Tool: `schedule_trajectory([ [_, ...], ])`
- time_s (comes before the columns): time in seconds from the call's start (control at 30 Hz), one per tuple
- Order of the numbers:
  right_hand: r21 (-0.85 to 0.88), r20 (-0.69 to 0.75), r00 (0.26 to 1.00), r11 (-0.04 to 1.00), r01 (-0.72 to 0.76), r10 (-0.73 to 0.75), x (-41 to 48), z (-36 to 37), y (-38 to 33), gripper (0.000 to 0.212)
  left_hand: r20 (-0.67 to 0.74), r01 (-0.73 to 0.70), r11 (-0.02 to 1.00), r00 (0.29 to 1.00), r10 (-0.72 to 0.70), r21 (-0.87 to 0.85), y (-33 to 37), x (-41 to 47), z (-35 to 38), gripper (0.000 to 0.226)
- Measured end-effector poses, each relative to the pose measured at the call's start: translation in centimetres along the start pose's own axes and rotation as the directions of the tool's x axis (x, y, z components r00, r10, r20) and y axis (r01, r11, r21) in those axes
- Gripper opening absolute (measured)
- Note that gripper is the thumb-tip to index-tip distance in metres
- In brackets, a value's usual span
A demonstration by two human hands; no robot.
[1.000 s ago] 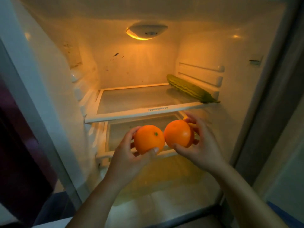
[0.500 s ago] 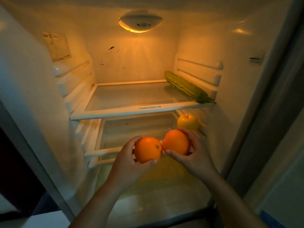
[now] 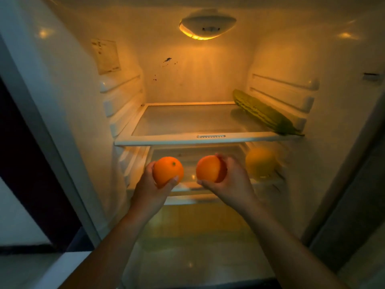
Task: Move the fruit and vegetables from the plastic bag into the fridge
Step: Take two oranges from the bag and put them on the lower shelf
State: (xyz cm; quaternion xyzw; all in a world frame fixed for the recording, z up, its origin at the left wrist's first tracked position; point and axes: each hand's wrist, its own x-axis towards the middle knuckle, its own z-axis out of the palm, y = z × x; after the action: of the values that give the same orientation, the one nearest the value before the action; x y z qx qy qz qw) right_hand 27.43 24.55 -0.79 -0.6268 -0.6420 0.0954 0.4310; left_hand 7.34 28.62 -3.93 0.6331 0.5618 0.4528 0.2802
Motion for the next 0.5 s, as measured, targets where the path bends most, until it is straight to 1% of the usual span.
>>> schedule_trajectory([
  [0.1, -0.149, 0.082, 0.995, 0.987, 0.060, -0.048, 1.2, 1.5, 0.0, 0.084, -0.004, -0.016, 0.999, 1.000, 0.016, 0.028, -0.3, 0.5, 0.0, 0.074],
  [0.13, -0.164, 0.111, 0.993, 0.985, 0.057, -0.039, 1.3, 1.9, 0.2, 0.084, -0.013, -0.024, 0.999, 1.000, 0.024, 0.043, -0.4, 0.6, -0.1, 0.074],
  [0.2, -0.130, 0.135, 0.991, 0.992, 0.011, 0.007, 1.4, 2.4, 0.6, 0.087, -0.037, -0.026, 0.996, 0.999, 0.029, 0.084, -0.7, 0.8, -0.2, 0.076],
  [0.27, -0.074, 0.111, 0.993, 0.997, -0.037, 0.045, 1.4, 2.5, 1.0, 0.091, -0.039, -0.015, 0.996, 0.999, 0.018, 0.090, -0.9, 0.9, -0.2, 0.079],
  [0.37, -0.057, 0.019, 0.991, 0.990, -0.128, 0.129, 1.2, 2.0, 1.6, 0.098, 0.013, 0.002, 1.000, 1.000, -0.002, -0.001, -0.8, 1.2, 0.2, 0.082],
  [0.43, -0.102, -0.050, 0.987, 0.982, -0.158, 0.153, 1.2, 1.6, 2.2, 0.093, 0.064, -0.002, 0.998, 0.998, 0.006, -0.059, -0.3, 1.4, 0.9, 0.078],
  [0.5, -0.202, -0.079, 0.993, 0.974, -0.103, 0.089, 1.2, 1.2, 3.0, 0.085, 0.092, -0.025, 0.997, 0.995, 0.033, -0.079, 0.2, 1.5, 1.9, 0.072],
])
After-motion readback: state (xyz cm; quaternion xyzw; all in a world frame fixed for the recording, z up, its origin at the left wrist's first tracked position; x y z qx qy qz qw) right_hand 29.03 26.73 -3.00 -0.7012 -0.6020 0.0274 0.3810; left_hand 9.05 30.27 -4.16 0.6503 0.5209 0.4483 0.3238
